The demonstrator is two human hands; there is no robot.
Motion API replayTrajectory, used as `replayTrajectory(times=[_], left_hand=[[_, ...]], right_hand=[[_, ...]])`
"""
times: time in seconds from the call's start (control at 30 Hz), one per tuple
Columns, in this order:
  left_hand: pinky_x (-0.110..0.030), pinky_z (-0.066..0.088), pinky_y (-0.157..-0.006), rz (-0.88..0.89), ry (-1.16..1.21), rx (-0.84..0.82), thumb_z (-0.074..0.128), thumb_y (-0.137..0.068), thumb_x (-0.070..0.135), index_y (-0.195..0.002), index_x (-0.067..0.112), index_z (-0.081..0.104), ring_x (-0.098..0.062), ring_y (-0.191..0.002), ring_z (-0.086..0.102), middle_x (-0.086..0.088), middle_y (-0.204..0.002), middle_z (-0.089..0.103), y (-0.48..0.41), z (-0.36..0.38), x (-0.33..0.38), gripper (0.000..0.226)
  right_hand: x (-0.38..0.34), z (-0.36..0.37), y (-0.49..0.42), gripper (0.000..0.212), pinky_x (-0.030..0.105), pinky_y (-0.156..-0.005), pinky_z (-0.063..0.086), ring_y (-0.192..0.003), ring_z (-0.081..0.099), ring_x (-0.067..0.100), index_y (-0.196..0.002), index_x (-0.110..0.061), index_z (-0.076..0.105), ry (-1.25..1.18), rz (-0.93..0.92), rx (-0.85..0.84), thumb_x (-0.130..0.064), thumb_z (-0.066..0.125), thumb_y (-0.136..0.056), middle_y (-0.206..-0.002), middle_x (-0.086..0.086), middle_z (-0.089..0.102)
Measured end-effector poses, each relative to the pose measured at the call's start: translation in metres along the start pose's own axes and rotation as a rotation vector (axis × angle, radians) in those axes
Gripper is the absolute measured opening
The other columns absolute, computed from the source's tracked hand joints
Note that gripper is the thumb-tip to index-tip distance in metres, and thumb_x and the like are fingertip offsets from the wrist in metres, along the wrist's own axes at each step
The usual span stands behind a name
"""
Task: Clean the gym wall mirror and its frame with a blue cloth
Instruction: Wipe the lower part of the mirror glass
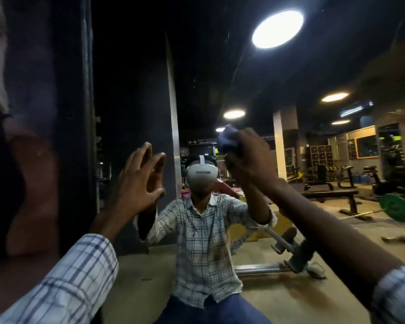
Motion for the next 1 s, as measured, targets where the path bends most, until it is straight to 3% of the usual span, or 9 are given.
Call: replayTrajectory(times=[0.07, 0.2, 0.27, 0.37, 0.43, 0.63, 0.8, 0.93, 1.0], left_hand=[[-0.058, 0.033, -0.12, 0.0, 0.003, -0.004, 0.09, -0.077, 0.035, -0.16, 0.035, 0.034, -0.024, -0.159, 0.008, 0.004, -0.174, 0.002, 0.005, 0.008, 0.012, 0.1], [-0.058, 0.032, -0.12, 0.021, -0.03, -0.027, 0.086, -0.078, 0.048, -0.162, 0.04, 0.025, -0.024, -0.16, 0.001, 0.006, -0.173, -0.01, 0.013, 0.026, 0.039, 0.104], [-0.059, 0.032, -0.12, 0.021, -0.038, -0.048, 0.085, -0.079, 0.049, -0.162, 0.042, 0.022, -0.025, -0.159, 0.0, 0.007, -0.172, -0.014, 0.014, 0.031, 0.05, 0.105], [-0.062, 0.033, -0.119, 0.034, -0.062, -0.058, 0.085, -0.078, 0.049, -0.162, 0.041, 0.023, -0.027, -0.159, 0.001, 0.007, -0.172, -0.014, 0.012, 0.03, 0.063, 0.105], [-0.062, 0.034, -0.119, 0.021, -0.057, -0.045, 0.086, -0.078, 0.048, -0.162, 0.04, 0.024, -0.027, -0.159, 0.003, 0.007, -0.173, -0.01, 0.008, 0.026, 0.071, 0.104], [-0.059, 0.032, -0.12, -0.041, -0.025, -0.087, 0.086, -0.077, 0.049, -0.162, 0.04, 0.02, -0.023, -0.159, -0.002, 0.009, -0.172, -0.013, 0.014, 0.044, 0.098, 0.108], [-0.063, 0.024, -0.122, -0.081, -0.03, -0.122, 0.088, -0.069, 0.058, -0.163, 0.044, 0.015, -0.024, -0.159, -0.012, 0.006, -0.17, -0.024, 0.018, 0.061, 0.106, 0.12], [-0.066, 0.02, -0.12, -0.094, -0.032, -0.053, 0.084, -0.067, 0.068, -0.163, 0.045, 0.016, -0.026, -0.158, -0.011, 0.0, -0.171, -0.019, 0.013, 0.068, 0.118, 0.119], [-0.066, 0.019, -0.119, -0.069, -0.033, -0.021, 0.082, -0.068, 0.07, -0.163, 0.043, 0.019, -0.028, -0.158, -0.008, -0.002, -0.172, -0.015, 0.005, 0.069, 0.126, 0.116]], right_hand=[[0.009, 0.001, 0.013, 0.036, 0.028, -0.079, 0.052, -0.089, 0.048, -0.002, -0.127, -0.02, 0.059, -0.061, 0.017, 0.028, -0.015, 0.068, -0.092, -0.111, -0.009, 0.054], [-0.036, 0.049, 0.089, 0.032, 0.03, -0.09, 0.055, -0.104, 0.055, 0.003, -0.127, -0.028, 0.058, -0.027, -0.549, -0.726, -0.023, 0.052, -0.096, -0.122, -0.009, 0.056], [-0.009, 0.025, 0.07, 0.034, 0.027, -0.091, 0.054, -0.107, 0.057, 0.006, -0.13, -0.026, 0.058, 0.013, -0.494, -0.625, -0.021, 0.058, -0.096, -0.125, -0.005, 0.058], [0.058, -0.044, 0.02, 0.038, 0.029, -0.084, 0.055, -0.097, 0.056, 0.005, -0.129, -0.018, 0.06, -0.048, -0.106, -0.11, -0.016, 0.071, -0.092, -0.115, -0.003, 0.059], [0.083, -0.059, 0.02, 0.036, 0.03, -0.083, 0.054, -0.095, 0.052, 0.004, -0.127, -0.014, 0.06, -0.072, 0.042, 0.07, -0.015, 0.07, -0.092, -0.113, -0.003, 0.057], [0.009, 0.028, 0.09, 0.037, 0.034, -0.088, 0.058, -0.105, 0.059, 0.01, -0.13, -0.034, 0.052, -0.031, -0.502, -0.682, -0.023, 0.06, -0.096, -0.124, -0.007, 0.055], [0.08, -0.028, 0.033, 0.044, 0.03, -0.077, 0.056, -0.089, 0.061, 0.016, -0.129, -0.02, 0.062, -0.06, -0.05, -0.116, -0.02, 0.073, -0.086, -0.11, -0.002, 0.057], [0.068, -0.014, 0.061, 0.039, 0.025, -0.085, 0.055, -0.098, 0.06, 0.01, -0.125, -0.02, 0.064, -0.113, -0.319, -0.468, -0.02, 0.076, -0.088, -0.117, -0.003, 0.06], [0.087, -0.028, 0.047, 0.035, 0.03, -0.082, 0.058, -0.095, 0.06, 0.01, -0.12, -0.022, 0.067, -0.094, -0.294, -0.44, -0.022, 0.078, -0.087, -0.113, -0.003, 0.06]])
Point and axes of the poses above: each hand's wrist, its own y-axis away from the middle knuckle, its own z-axis out of the palm, x = y × z, the point moved 7 cm from there along -y, towards the middle knuckle
